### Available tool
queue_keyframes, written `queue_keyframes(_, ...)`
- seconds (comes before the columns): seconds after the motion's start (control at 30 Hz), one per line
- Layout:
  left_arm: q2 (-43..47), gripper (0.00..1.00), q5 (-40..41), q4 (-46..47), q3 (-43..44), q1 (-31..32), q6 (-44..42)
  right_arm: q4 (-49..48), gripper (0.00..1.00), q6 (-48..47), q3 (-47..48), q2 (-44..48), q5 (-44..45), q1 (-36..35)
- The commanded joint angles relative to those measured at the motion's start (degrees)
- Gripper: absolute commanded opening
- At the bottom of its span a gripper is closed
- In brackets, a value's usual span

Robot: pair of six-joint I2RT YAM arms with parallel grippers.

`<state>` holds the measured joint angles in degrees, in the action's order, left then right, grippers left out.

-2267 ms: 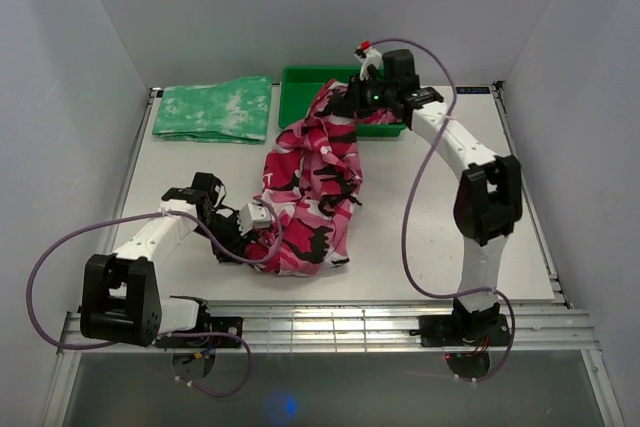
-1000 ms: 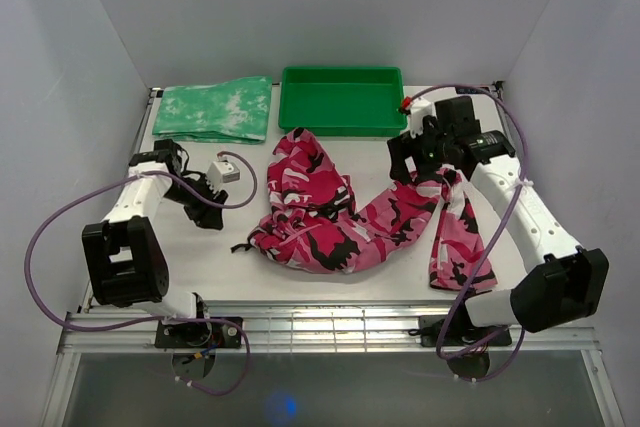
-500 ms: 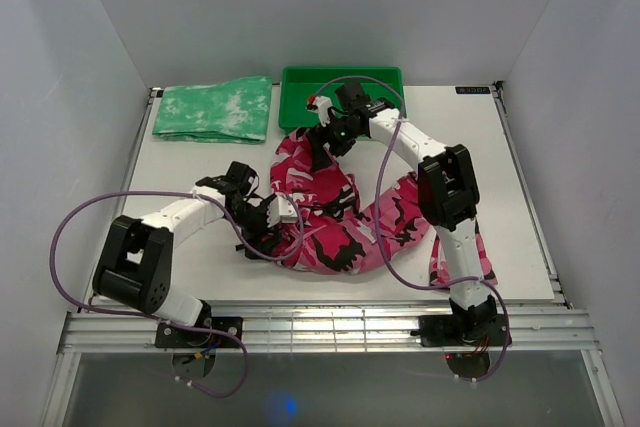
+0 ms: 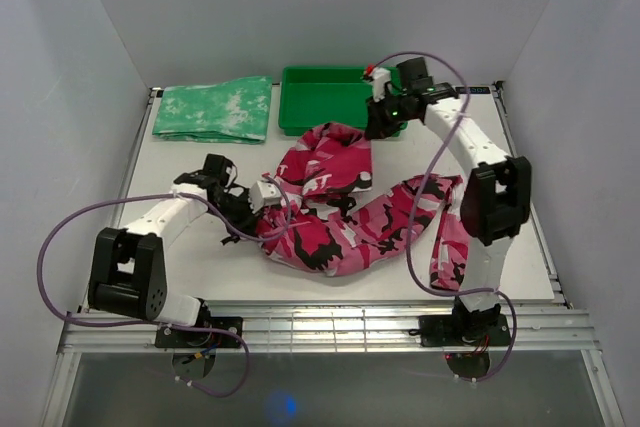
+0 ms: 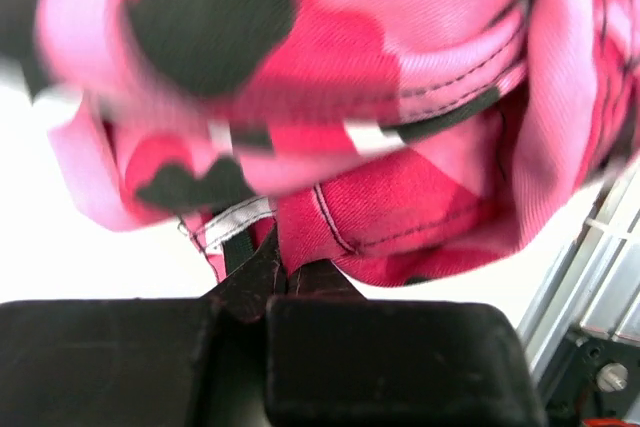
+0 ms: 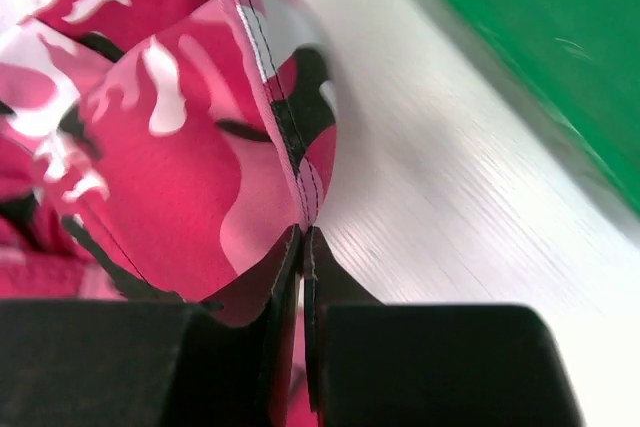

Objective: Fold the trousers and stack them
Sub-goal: Flatten the trousers out

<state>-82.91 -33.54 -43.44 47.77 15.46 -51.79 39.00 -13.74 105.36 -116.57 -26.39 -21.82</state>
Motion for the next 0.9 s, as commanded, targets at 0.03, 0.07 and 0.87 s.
queue_keyframes(0.03,7.23,0.0,-0.21,-8.75,4.43,-8.6,1.17,1.42,0.08,-0.76,-7.16,12.67,-0.32,10.3)
queue_keyframes(0.07,7.94,0.0,0.22,-10.07,4.87,-8.96,-0.05,1.86,0.08,-1.29,-8.58,13.99,-0.15,11.53)
queue_keyframes(0.87,16.46,0.0,36.09,-1.56,9.03,-24.78,7.5,-3.14,0.08,-30.56,-25.03,30.62,13.56,38.44)
